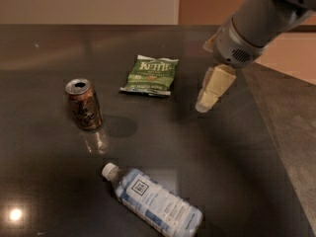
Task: Move green jalapeno chip bag near blue plastic bottle
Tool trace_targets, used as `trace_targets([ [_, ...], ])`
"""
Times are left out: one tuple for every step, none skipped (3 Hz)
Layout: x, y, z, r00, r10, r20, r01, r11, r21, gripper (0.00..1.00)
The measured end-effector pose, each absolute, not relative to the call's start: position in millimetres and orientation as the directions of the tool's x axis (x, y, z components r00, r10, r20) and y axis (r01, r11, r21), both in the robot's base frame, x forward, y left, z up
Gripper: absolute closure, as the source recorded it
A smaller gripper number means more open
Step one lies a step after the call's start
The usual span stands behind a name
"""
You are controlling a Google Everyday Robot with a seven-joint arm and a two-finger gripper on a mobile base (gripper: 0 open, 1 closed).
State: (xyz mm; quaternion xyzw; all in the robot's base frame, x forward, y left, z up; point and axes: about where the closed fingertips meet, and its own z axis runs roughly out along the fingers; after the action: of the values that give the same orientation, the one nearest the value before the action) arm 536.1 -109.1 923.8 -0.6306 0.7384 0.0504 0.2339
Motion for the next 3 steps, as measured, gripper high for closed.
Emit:
trace_targets([
  [556.8, -86.6, 909.9, -0.093, -0.897, -0.432, -0.957, 0.200, -0.209, 0.00],
  [578.7, -65.1, 892.4, -0.092, -0.902, -0.422, -0.962, 0.190, -0.195, 0.00],
  [547.4, -100.5, 834.0, -0.065, -0.914, -0.401, -0.977, 0.141, -0.163, 0.00],
])
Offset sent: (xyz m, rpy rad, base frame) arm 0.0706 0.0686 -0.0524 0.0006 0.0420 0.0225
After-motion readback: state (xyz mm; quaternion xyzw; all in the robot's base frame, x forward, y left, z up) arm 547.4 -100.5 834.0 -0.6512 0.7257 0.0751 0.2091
